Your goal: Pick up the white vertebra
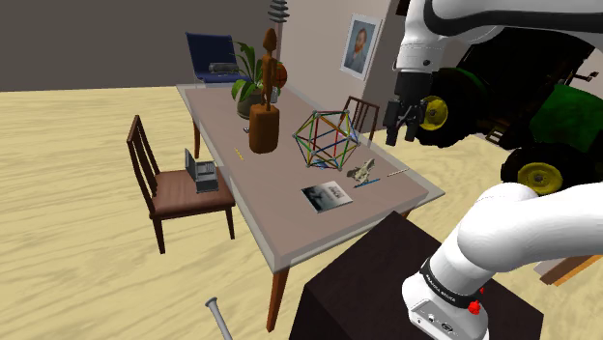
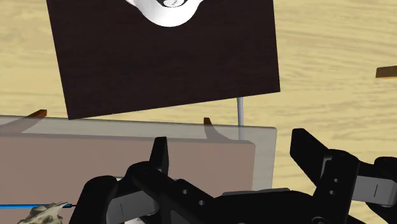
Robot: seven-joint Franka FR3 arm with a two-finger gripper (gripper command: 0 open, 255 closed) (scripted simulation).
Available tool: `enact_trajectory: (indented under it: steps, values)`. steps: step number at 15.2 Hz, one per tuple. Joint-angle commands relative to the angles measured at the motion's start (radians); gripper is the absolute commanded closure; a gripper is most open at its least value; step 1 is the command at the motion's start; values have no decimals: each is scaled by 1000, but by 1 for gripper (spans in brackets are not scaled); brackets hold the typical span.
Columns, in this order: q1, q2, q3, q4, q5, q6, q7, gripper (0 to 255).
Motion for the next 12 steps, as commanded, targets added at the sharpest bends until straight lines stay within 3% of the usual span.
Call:
enact_trajectory:
  steps: [1, 12]
  values:
    - [0, 0, 0, 0, 0, 0, 0, 0]
    - [-89, 300, -16, -40, -12, 395, 154, 0]
